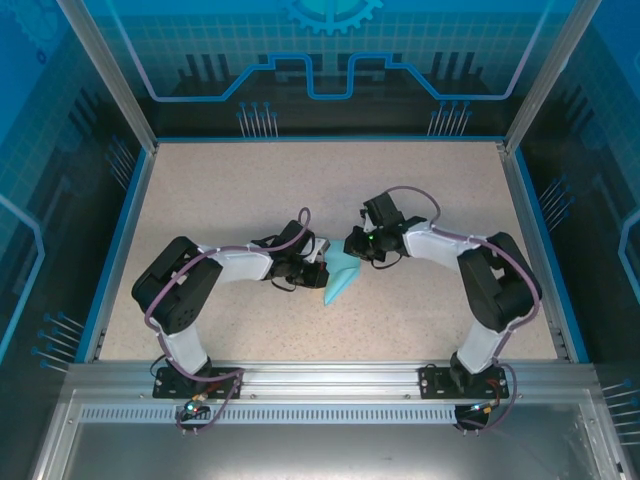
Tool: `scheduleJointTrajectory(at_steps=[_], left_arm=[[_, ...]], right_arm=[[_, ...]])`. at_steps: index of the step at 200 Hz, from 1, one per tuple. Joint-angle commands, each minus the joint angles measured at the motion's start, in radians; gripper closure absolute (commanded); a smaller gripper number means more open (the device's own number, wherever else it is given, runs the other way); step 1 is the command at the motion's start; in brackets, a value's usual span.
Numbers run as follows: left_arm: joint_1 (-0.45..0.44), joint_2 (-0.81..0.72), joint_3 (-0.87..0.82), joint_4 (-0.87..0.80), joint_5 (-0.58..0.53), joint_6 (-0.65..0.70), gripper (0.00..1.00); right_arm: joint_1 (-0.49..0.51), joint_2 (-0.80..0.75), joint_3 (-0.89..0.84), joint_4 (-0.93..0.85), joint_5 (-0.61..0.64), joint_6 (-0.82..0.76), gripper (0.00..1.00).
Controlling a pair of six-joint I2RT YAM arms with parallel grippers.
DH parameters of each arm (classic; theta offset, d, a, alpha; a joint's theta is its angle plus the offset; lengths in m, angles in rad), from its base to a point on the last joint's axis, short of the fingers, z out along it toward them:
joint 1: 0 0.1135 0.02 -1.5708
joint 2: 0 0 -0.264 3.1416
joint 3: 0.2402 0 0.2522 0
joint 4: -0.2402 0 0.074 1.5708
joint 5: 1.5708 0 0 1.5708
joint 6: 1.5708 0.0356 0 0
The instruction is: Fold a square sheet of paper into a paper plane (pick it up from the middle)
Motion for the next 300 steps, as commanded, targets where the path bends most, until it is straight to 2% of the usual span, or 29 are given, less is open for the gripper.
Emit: scheduleJointTrajectory(at_steps=[1,64,300], left_arm=[[0.003,0.025,0.008,-0.044,0.013,0.024,1.0],[0.003,0.009,0.02,-0.047,0.016,0.024,1.0],[0.003,-0.046,-0.01,0.029,0.016,0.031,0.99]], right_arm=[[-0.003,0.075,0.063,-0.132,0.027,-0.083,0.85],[0.006,0.17,0.108,-0.17,0.021,-0.122,0.86],[0.005,0.186,0.089,-0.149,0.02,-0.116,0.86]])
